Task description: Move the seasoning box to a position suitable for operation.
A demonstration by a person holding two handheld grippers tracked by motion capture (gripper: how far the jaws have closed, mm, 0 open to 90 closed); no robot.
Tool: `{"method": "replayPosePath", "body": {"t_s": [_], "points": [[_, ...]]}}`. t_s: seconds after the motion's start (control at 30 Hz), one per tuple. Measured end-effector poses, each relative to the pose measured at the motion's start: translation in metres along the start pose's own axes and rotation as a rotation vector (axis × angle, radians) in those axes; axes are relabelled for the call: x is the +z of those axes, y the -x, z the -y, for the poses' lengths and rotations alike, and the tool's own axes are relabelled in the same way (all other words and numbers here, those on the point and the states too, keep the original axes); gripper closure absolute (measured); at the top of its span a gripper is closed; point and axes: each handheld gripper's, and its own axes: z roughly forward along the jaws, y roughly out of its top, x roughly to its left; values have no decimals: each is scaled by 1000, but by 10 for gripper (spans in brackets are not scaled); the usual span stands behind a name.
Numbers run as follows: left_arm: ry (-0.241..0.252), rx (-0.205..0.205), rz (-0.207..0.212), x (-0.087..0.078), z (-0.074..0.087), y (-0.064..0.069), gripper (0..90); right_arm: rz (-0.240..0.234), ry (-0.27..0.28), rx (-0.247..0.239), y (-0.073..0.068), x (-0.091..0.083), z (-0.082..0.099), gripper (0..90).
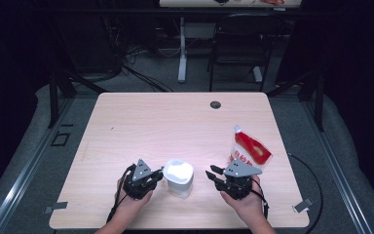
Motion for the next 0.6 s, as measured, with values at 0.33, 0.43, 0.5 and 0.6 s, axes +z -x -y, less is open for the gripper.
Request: {"method": "replayPosePath", "body": {"t_s": [0.33,0.43,0.5,0.6], "points": [[-3,18,22,-3,2,4,829,-11,-12,-16,-3,2,3,724],[-2,12,30,-5,4,3,826,-15,-1,-17,-3,1,1,731],[7,2,32,-9,5,2,819,-35,6,-4,-2,0,-1,754],[41,-16,36,-20,5,2,793,-55,7,4,-2,3,-2,763]]}}
